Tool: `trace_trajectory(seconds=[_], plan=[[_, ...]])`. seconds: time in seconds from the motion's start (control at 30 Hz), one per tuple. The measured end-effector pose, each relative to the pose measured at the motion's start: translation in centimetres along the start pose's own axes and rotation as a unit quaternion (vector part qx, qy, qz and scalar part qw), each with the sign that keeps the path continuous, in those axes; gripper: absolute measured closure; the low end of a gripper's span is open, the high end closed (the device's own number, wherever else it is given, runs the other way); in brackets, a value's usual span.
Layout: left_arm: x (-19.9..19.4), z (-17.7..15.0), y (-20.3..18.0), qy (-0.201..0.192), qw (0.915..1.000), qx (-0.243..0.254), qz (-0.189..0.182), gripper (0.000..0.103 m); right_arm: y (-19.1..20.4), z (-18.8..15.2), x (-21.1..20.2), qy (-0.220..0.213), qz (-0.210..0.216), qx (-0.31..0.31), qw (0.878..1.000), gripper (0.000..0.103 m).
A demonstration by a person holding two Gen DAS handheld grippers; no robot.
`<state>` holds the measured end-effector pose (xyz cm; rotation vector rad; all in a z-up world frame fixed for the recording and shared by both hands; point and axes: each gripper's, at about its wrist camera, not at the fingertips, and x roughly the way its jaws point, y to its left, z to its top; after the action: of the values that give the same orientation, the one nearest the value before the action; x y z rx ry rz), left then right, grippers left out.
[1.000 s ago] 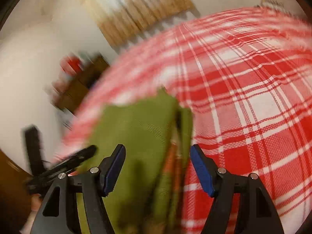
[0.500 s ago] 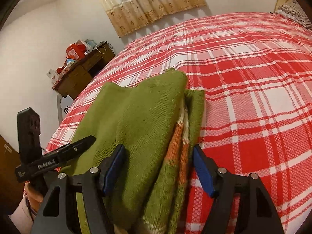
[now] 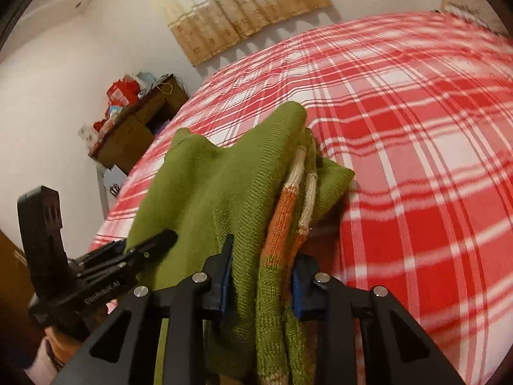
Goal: Fold small clothes
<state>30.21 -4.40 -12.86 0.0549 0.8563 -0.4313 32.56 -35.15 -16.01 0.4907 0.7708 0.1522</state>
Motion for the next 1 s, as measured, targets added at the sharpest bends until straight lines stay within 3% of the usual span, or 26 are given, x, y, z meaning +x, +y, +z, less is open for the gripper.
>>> trace_trajectory(seconds=[0.23, 0.37, 0.43, 0.57, 0.7, 0.87, 1.0], plan=[[-3.2, -2.7, -1.4, 0.045, 0.9987, 0.019, 0.013, 0.067, 1.5, -3.8, -5.0, 0.024, 0.061, 0.04, 0.997, 0.073], [-4.7, -4.7, -2.8, 0.053, 0.9975, 0.04, 0.022, 0.065, 1.3, -6.9, -6.8, 0.039, 0.056, 0.041, 0.997, 0.074], [-4.8, -5.3, -3.6, 0.036, 0.9963, 0.059, 0.051, 0.057, 1.1, -7.9, -7.0, 0.033, 0.028, 0.03, 0.999, 0.073], [-3.9, -5.1, -4.2, 0.027, 0.994, 0.069, 0.081, 0.051, 0.9, -8.3, -6.3, 0.018, 0.005, 0.022, 1.0, 0.066], [-3.3, -4.7, -4.4, 0.019, 0.9923, 0.077, 0.095, 0.046, 0.5, -7.9, -5.6, 0.007, -0.025, 0.01, 1.0, 0.041], [-3.0, -4.9, -5.0, 0.004, 0.9885, 0.096, 0.117, 0.042, -0.8, -7.9, -5.0, 0.002, 0.004, 0.034, 0.999, 0.036], [-3.1, -5.0, -5.0, -0.001, 0.9873, 0.099, 0.124, 0.041, -0.5, -7.6, -4.5, -0.001, 0.004, 0.014, 1.0, 0.036]])
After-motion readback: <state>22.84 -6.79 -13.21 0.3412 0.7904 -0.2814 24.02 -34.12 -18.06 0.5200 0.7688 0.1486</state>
